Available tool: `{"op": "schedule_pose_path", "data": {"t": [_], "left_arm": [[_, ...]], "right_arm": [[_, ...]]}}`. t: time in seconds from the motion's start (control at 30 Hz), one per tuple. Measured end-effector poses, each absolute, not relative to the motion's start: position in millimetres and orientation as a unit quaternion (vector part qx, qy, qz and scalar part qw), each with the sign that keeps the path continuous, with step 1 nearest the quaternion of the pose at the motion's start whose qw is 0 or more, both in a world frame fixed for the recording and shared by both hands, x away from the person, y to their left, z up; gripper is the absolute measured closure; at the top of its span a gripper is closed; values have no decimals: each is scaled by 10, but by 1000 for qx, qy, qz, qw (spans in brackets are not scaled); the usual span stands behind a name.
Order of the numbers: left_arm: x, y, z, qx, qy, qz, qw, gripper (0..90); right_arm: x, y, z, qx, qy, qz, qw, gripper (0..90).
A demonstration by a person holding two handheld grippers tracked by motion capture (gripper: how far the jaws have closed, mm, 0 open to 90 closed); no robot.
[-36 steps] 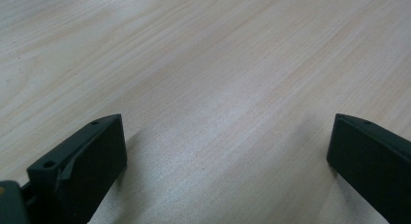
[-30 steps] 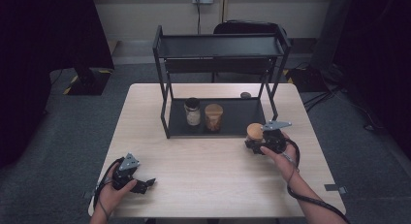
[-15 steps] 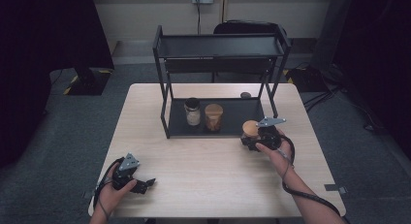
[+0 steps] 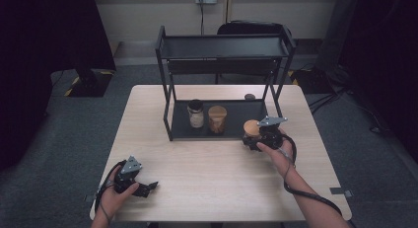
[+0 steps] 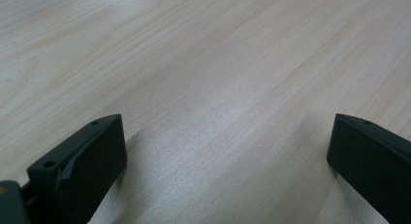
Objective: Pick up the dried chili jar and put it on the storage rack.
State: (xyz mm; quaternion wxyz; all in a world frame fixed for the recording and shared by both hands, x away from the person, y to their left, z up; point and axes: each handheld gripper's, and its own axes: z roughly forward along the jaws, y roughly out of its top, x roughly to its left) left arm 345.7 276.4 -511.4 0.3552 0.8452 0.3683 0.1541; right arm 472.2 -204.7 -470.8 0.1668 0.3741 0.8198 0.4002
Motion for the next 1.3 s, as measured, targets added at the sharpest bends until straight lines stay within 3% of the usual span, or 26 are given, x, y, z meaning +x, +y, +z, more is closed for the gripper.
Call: {"op": "schedule_pose_path", "data": {"t": [1.3], "left_arm": [[3457, 2764, -5114, 845, 368, 154, 355, 1]], "right_arm": [[5080, -1839, -4638, 388, 809, 405, 179, 252]]}}
